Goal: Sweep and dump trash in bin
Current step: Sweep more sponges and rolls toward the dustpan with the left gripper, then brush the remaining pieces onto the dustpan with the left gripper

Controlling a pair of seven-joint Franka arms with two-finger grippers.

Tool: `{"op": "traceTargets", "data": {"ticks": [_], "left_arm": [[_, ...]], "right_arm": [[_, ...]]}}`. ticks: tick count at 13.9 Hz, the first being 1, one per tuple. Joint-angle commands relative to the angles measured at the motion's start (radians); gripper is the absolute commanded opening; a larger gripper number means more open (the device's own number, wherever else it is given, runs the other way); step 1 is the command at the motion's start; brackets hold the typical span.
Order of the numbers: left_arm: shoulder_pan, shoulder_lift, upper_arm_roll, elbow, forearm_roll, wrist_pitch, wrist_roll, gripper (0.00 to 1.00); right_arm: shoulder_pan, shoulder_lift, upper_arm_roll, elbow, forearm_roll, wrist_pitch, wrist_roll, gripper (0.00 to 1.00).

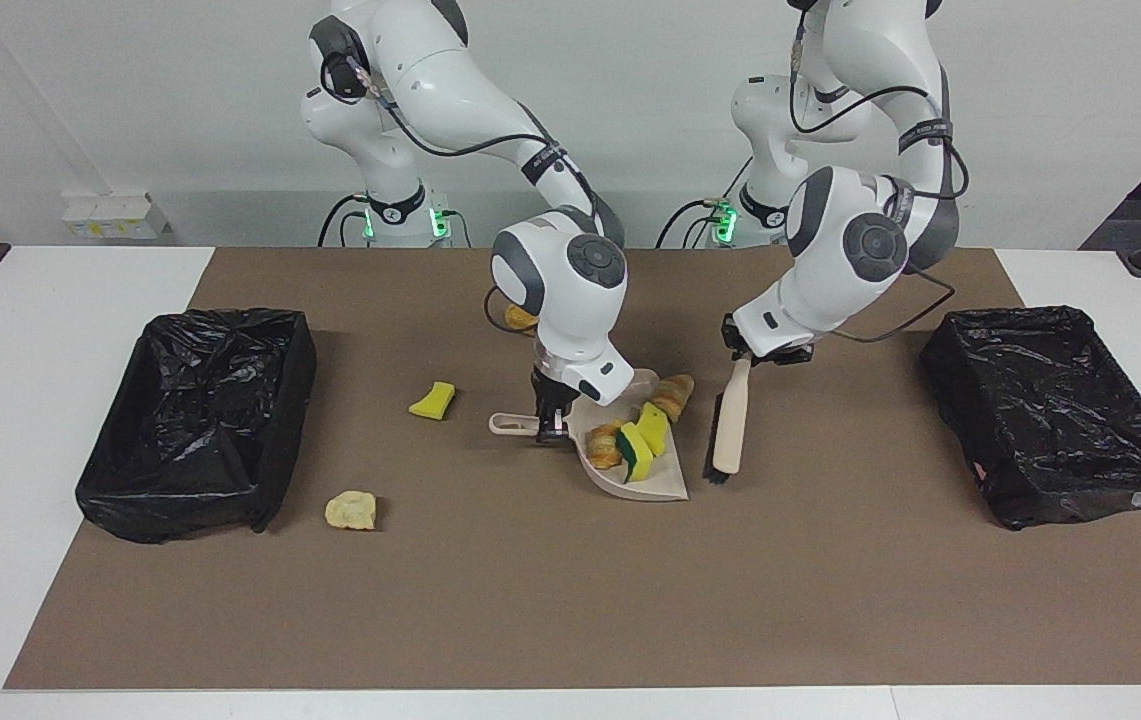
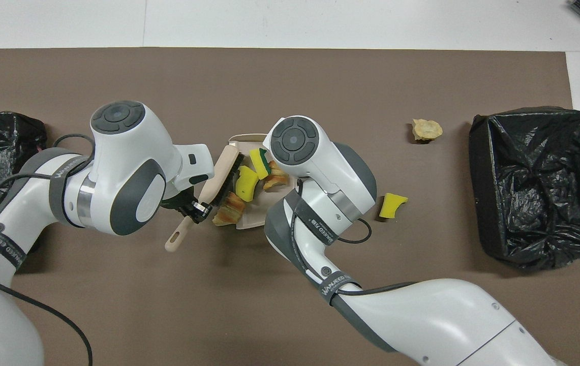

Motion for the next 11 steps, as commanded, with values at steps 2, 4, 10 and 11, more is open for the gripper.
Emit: {"op": "traceTargets", "data": {"ticks": [2,4,10,11], "left_arm": [[-0.001,-0.123,-0.008,-0.158,-0.025,-0.064,-0.360,0.00],[-0.041,-0.217,-0.008,-0.310,-0.077,-0.015,-0.503,0.00],[-0.223,-0.193,-0.009,-0.409,-0.125,0.254,-0.743,0.00],[-0.259,-0.176,-0.009,-0.409,-0.125,0.286,-0.735,0.00]], "right_arm": [[-0.019,-0.009,0.010,-0.028,-0.008,0.014,-0.006,0.00],[-0.019,-0.009,0.010,-0.028,-0.006,0.014,-0.008,0.00],[-0.024,-0.009,0.010,-0.039,-0.003,0.048,-0.008,0.00],[-0.026,-0.009,0.010,-0.037,-0.003,0.048,-0.008,0.00]]}}
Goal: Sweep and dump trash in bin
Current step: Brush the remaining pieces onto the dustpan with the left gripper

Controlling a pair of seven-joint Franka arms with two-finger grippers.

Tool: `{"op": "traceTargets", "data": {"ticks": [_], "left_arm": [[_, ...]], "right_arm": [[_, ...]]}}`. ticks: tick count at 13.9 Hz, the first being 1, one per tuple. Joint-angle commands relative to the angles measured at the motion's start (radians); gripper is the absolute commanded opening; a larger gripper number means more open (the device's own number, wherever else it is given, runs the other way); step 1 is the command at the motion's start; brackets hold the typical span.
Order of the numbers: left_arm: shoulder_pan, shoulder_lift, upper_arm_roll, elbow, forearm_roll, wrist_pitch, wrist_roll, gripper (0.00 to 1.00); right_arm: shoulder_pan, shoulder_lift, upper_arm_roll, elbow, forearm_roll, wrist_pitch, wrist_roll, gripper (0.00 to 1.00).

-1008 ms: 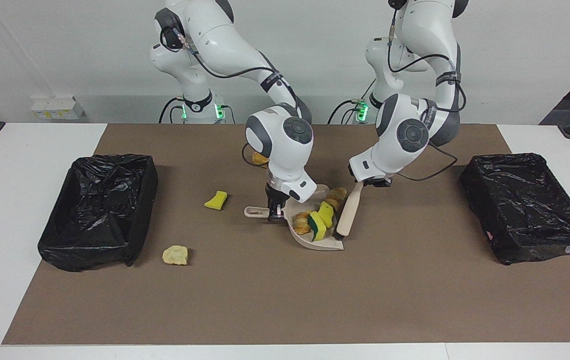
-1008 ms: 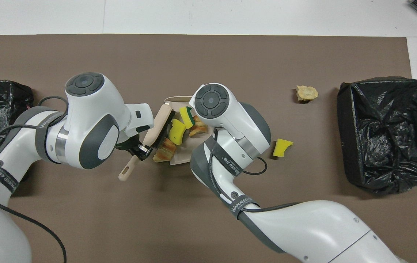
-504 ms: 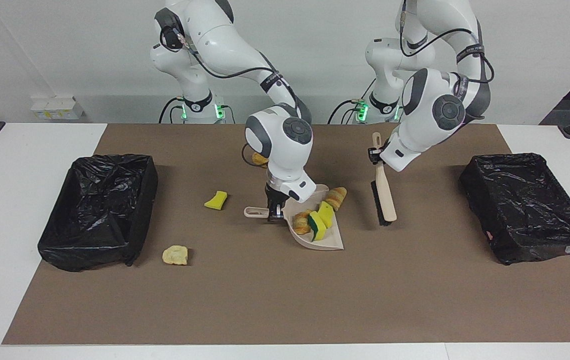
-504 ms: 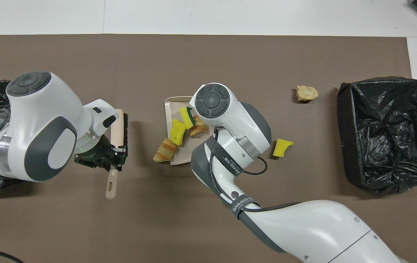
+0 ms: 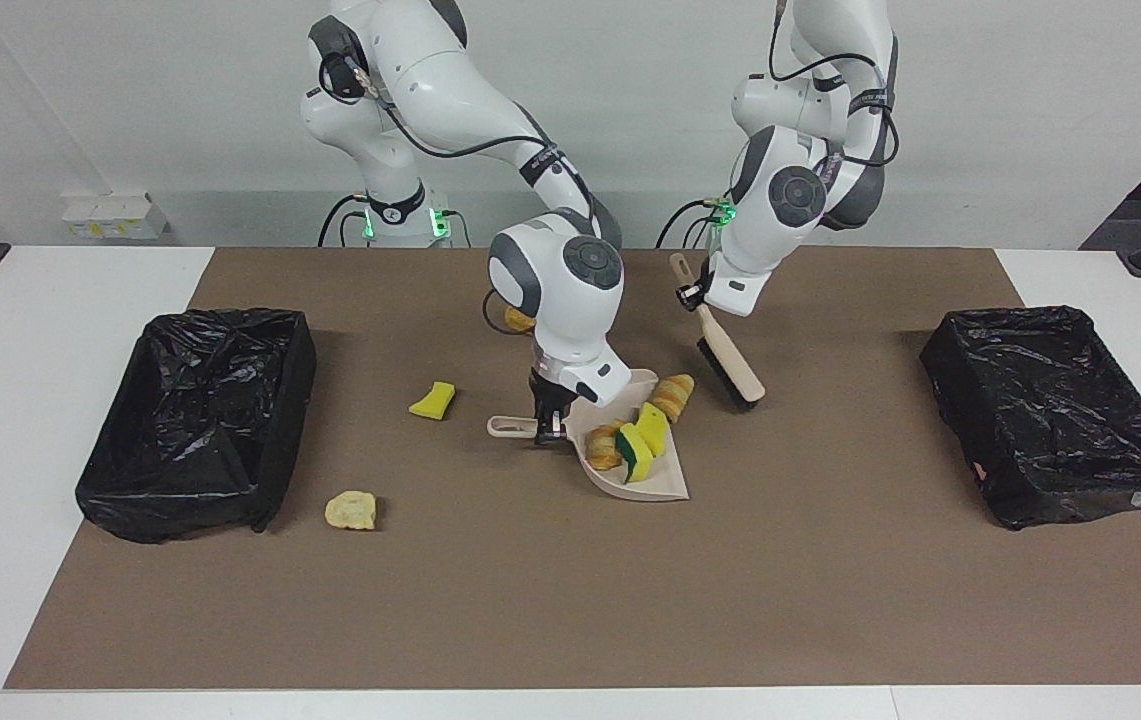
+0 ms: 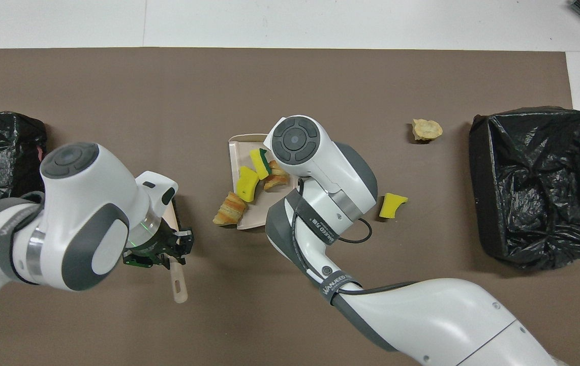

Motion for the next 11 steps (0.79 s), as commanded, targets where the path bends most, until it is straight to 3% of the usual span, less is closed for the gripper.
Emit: {"op": "traceTargets", "data": {"ticks": [1,6,11], "left_arm": [[-0.081,0.024,0.014,-0.023,-0.018,0.095,0.022,0.00],[-0.099,0.090,0.014,0.047,-0.089,0.263,0.174,0.00],[-0.084,0.095,0.022,0.076,-0.086,0.143,0.291,0.00]], "right_arm": [[-0.018,-0.009,0.010,-0.030,-0.003,0.033,-0.003,0.00],[-0.021,-0.009,0.012,-0.030,-0.003,0.032,-0.014,0.00],[-0.021,-0.009,0.012,-0.029,0.008,0.038,0.000,0.00]]}}
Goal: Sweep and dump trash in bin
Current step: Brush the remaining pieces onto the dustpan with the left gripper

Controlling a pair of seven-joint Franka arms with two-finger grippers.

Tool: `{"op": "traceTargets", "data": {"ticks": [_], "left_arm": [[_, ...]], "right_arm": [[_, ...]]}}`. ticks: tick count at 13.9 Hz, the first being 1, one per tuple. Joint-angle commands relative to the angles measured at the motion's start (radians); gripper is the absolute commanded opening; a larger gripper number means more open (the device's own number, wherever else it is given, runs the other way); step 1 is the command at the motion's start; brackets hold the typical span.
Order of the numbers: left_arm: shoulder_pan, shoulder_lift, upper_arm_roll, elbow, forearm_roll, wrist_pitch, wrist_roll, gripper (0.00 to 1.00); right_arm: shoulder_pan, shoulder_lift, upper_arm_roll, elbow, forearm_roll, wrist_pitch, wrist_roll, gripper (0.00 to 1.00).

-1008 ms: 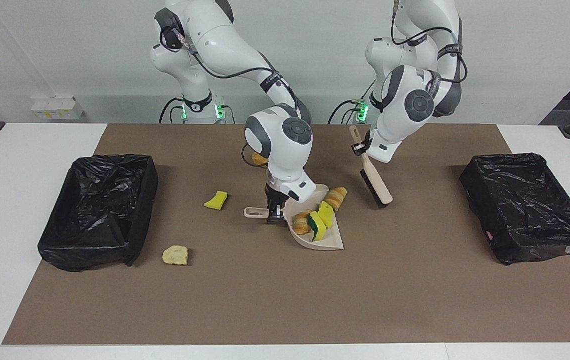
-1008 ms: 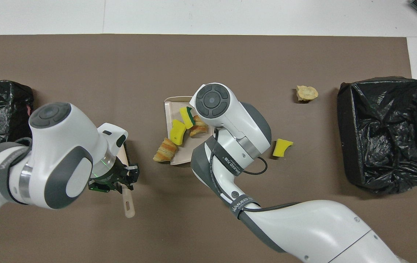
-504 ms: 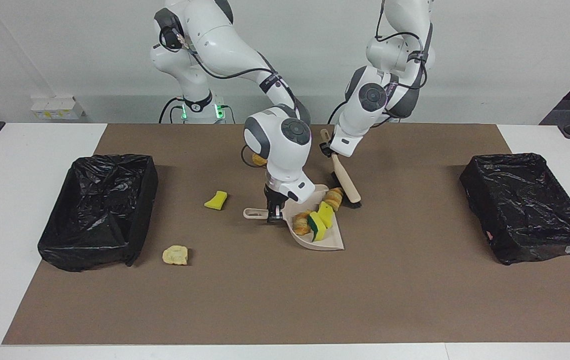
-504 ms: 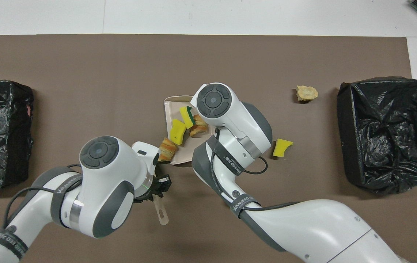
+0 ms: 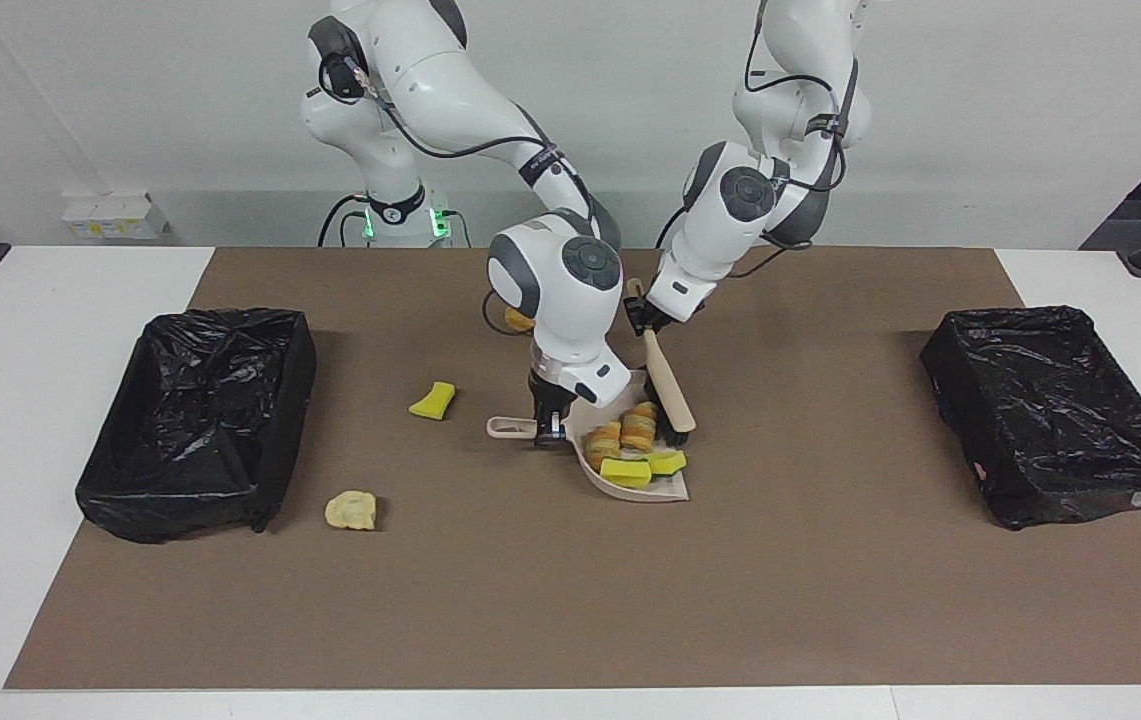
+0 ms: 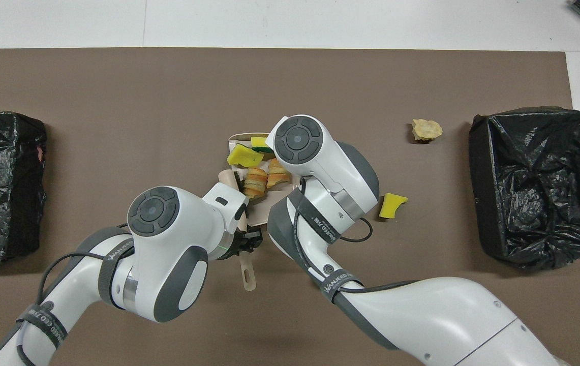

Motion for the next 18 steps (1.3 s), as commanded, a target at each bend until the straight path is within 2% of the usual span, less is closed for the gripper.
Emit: {"op": "traceTargets", "data": {"ticks": [1,3,5,7,9,11,14,18], "left_arm": [[0.007,0.000,0.010,0.025,-0.003,-0.073,0.127,0.00],[0.019,-0.018,0.012,0.051,0.037,-0.163,0.234,0.00],[0.024,-0.024,0.012,0.125,0.135,-0.306,0.297,0.00],[0.027,-0.030,0.013,0.185,0.152,-0.450,0.330,0.00],[0.030,-0.090,0.020,0.185,0.181,-0.533,0.330,0.00],[0.081,-0.138,0.020,0.188,0.187,-0.610,0.330,0.00],[0.165,-0.168,0.020,0.188,0.197,-0.618,0.316,0.00],[0.211,-0.170,0.018,0.183,0.246,-0.598,0.317,0.00]], "right_arm": [[-0.020,-0.010,0.011,-0.029,0.005,0.033,-0.020,0.00],[-0.018,-0.009,0.011,-0.026,0.006,0.036,-0.015,0.00],[-0.017,-0.009,0.011,-0.026,0.008,0.036,-0.012,0.00],[-0.015,-0.009,0.011,-0.029,0.011,0.036,-0.012,0.00],[-0.023,-0.009,0.011,-0.028,0.013,0.037,-0.012,0.00],[-0.025,-0.007,0.011,-0.026,0.013,0.037,-0.011,0.00],[-0.026,-0.009,0.011,-0.026,0.019,0.039,-0.007,0.00],[-0.038,-0.010,0.011,-0.025,0.042,0.039,-0.023,0.00]]}}
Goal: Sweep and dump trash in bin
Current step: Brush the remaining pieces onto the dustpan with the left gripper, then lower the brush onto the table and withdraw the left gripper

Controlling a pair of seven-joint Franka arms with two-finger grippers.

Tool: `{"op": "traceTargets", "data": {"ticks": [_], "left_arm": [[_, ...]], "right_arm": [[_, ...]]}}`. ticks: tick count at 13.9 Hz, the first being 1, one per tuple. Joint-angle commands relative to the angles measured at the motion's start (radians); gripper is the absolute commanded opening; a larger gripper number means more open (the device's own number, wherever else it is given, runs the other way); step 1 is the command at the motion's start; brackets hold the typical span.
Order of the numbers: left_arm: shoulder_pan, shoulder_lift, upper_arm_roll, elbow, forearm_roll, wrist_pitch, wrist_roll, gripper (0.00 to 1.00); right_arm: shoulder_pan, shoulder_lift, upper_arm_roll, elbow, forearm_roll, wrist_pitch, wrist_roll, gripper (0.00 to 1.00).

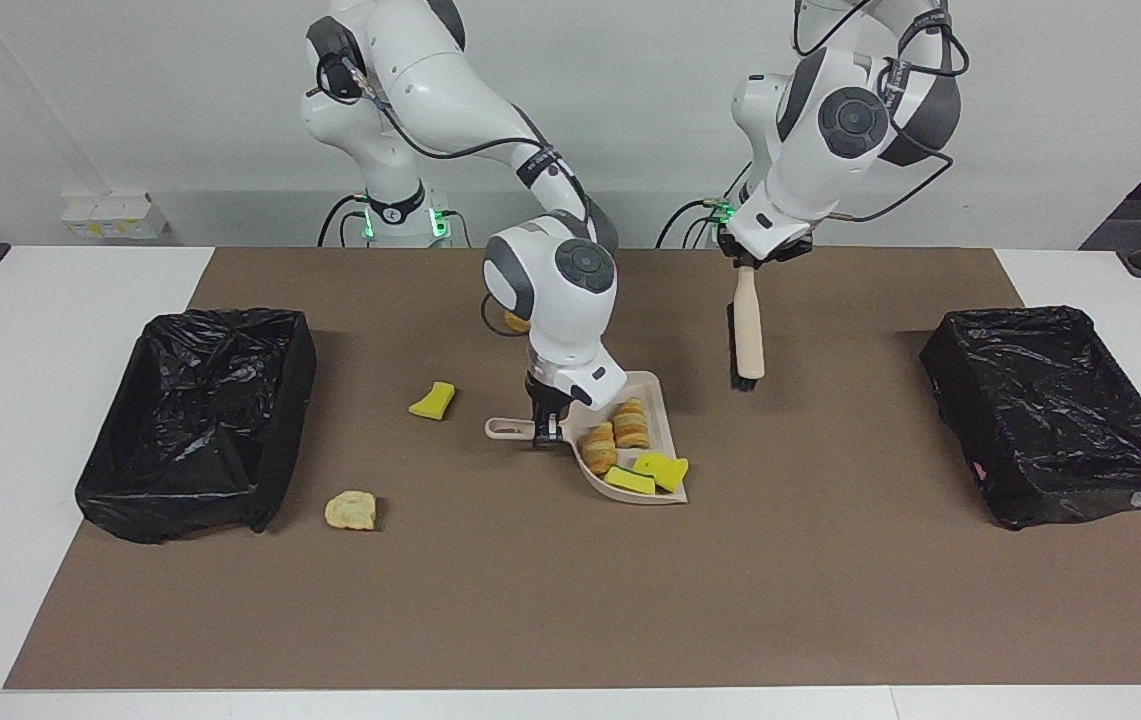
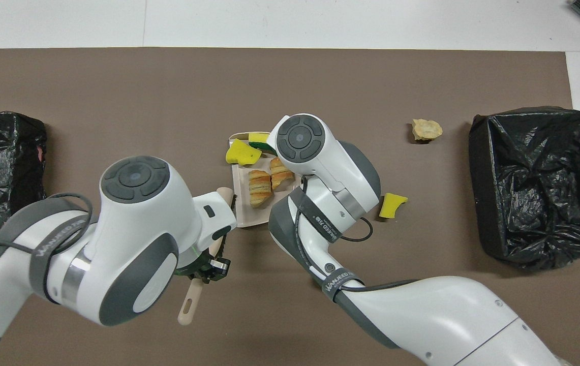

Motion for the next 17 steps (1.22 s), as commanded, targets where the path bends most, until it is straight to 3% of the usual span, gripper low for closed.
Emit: {"op": "traceTargets", "data": {"ticks": [1,4,7,11,13,17], "left_arm": [[0.039,-0.010,-0.011,-0.010,0.020,0.016,0.007,0.00],[0.062,-0.016,-0.011,-0.035,0.020,0.088,0.009,0.00],[0.037,-0.070,-0.021,-0.142,0.020,0.164,-0.020,0.00],[-0.094,-0.136,-0.021,-0.274,0.018,0.238,-0.144,0.00],[-0.183,-0.124,-0.021,-0.308,0.014,0.260,-0.230,0.00],[-0.328,-0.127,-0.023,-0.444,-0.026,0.440,-0.326,0.00]], "right_arm": [[-0.027,-0.010,0.011,-0.024,0.023,0.031,-0.021,0.00],[-0.027,-0.010,0.011,-0.022,0.023,0.031,-0.021,0.00],[-0.027,-0.012,0.011,-0.022,0.025,0.030,-0.024,0.00],[-0.030,-0.012,0.011,-0.019,0.026,0.031,-0.021,0.00],[-0.030,-0.012,0.011,-0.019,0.026,0.031,-0.021,0.00],[-0.034,-0.012,0.011,-0.019,0.034,0.031,-0.022,0.00]]}}
